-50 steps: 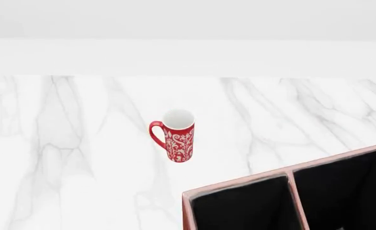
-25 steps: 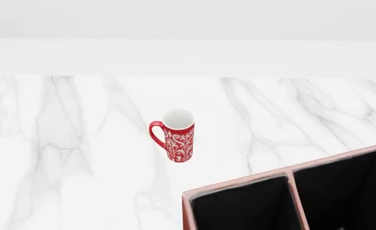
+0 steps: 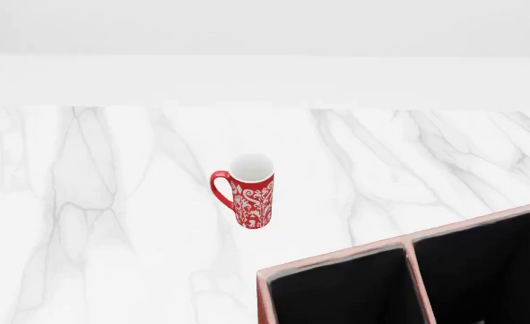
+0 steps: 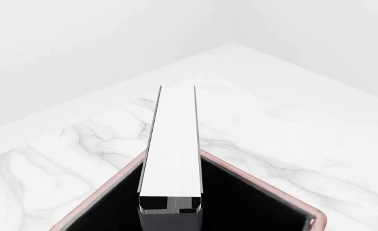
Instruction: Pick up the book and place it in the right compartment of the caddy.
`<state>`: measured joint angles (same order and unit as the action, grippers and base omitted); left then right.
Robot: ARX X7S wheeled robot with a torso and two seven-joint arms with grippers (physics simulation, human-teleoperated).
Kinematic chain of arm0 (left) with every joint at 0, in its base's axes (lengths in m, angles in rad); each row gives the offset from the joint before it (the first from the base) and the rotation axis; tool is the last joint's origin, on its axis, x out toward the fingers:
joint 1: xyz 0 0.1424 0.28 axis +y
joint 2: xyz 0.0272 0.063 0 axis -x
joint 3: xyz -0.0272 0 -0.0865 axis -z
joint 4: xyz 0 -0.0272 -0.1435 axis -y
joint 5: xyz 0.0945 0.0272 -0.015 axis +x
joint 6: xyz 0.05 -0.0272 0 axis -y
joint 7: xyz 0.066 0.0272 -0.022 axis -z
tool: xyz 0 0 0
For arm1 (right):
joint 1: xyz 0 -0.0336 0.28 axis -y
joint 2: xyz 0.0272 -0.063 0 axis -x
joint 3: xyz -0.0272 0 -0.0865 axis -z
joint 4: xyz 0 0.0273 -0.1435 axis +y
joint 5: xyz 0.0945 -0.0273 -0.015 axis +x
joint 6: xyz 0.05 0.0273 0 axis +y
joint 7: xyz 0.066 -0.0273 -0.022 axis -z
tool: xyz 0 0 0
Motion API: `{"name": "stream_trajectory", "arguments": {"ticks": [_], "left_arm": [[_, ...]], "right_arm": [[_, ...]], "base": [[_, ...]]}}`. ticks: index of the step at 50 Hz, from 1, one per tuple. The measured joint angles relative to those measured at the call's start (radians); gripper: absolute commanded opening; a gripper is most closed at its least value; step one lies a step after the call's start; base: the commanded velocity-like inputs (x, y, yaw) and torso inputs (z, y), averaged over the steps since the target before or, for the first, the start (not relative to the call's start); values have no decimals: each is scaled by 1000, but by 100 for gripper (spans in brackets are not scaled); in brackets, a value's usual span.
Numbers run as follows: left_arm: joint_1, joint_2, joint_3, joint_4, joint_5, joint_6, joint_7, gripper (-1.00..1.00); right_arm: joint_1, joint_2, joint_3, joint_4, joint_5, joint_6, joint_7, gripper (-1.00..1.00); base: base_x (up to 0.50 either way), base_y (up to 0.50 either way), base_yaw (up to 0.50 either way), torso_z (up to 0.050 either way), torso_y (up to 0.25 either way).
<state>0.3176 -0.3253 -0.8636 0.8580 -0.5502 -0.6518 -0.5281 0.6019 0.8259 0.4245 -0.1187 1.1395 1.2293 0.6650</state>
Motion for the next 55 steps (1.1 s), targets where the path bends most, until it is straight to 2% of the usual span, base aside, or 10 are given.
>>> {"name": "stream_trajectory", "arguments": {"ticks": [22,23,55], "left_arm": [[2,-4,1,6,-5,-2,-6,100],[2,-4,1,6,-5,-2,-6,100],[2,-10,7,6,-10,-2,-13,100]], "right_arm": [[-36,-15,-18,32,-13,-29,-32,-100],[-35,-15,-19,34,-12,-28,-33,100],[-27,-4,-22,36,-12,-31,-59,100]], "base": [[0,0,0,0,1],[0,0,0,0,0],[0,0,0,0,0]]}}
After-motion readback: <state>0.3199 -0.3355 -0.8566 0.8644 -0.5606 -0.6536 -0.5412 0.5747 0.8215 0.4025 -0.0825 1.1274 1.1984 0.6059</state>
